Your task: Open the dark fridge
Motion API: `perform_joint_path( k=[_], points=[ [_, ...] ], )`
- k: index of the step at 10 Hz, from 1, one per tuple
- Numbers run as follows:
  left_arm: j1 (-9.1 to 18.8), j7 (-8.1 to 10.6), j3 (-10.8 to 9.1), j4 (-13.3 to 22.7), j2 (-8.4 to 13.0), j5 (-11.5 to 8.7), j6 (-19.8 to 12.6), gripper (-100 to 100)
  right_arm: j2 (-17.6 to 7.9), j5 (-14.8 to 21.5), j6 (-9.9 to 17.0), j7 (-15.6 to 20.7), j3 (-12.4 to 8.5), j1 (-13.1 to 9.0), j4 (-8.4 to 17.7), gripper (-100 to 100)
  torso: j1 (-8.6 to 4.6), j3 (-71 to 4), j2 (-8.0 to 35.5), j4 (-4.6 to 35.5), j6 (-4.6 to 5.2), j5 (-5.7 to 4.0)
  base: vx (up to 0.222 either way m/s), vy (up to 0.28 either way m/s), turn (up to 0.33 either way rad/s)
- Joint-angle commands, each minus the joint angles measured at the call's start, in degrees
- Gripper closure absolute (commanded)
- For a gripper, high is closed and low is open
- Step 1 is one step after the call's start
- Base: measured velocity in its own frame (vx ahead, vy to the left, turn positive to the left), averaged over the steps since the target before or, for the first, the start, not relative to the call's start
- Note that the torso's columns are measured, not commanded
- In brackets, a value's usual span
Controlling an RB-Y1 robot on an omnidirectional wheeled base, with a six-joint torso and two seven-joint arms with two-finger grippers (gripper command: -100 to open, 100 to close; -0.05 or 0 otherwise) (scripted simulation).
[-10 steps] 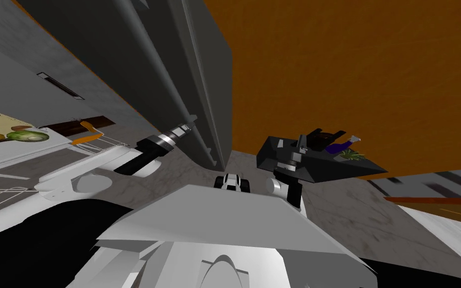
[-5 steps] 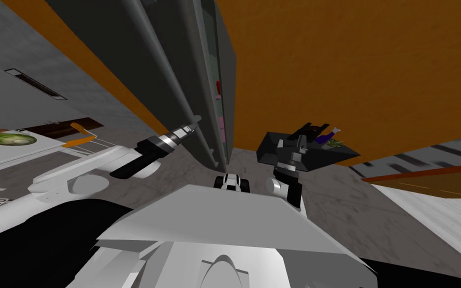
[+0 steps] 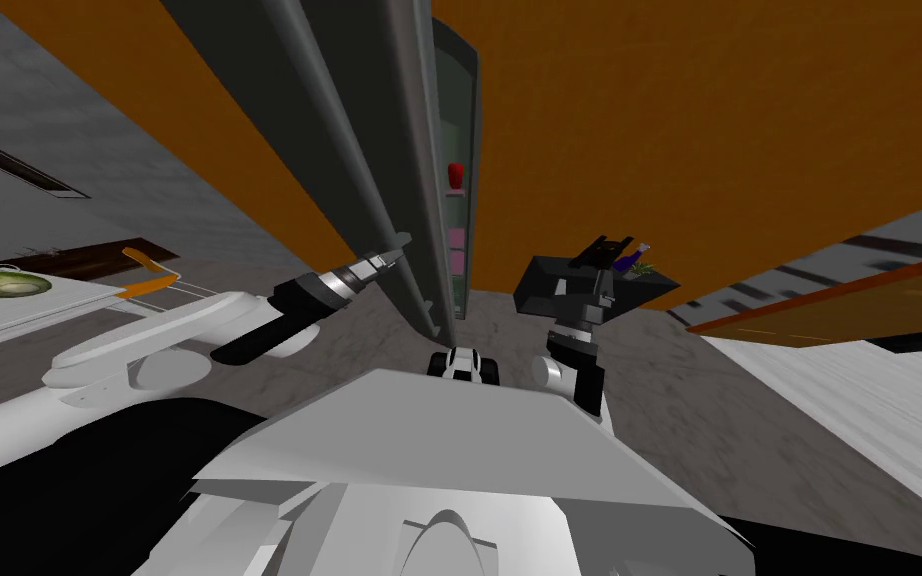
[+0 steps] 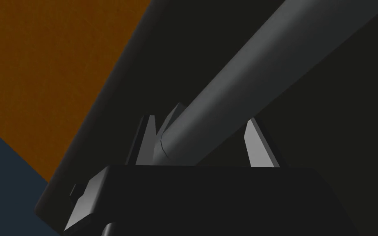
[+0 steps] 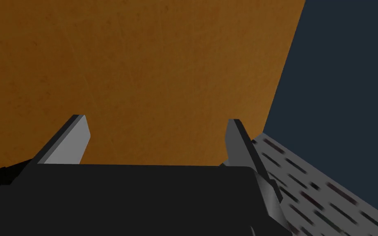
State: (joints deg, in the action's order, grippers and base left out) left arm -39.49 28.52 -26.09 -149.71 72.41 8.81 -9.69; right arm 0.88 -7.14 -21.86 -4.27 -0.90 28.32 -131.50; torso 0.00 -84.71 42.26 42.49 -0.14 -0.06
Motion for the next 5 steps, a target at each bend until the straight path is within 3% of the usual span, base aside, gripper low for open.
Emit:
perform_joint_path(
  k=[1, 5],
  points=[
    [-0.07, 0.02, 0.32, -0.02, 0.45, -0.04, 1.99, 100, 0.02, 0.00, 0.00, 0.00, 0.01, 0.02, 0.00, 0, -0.53, -0.33, -0.46, -0.15, 0.08, -0.17, -0.082, 0.136, -0.041],
    [0.45, 0.17, 0.86, 0.24, 1.35, -0.62, 6.72, 100, 0.01, 0.00, 0.00, 0.00, 0.00, 0.02, 0.00, 0, 0.47, 0.07, -0.04, -0.09, -0.04, 0.25, -0.137, 0.242, -0.076]
  ],
)
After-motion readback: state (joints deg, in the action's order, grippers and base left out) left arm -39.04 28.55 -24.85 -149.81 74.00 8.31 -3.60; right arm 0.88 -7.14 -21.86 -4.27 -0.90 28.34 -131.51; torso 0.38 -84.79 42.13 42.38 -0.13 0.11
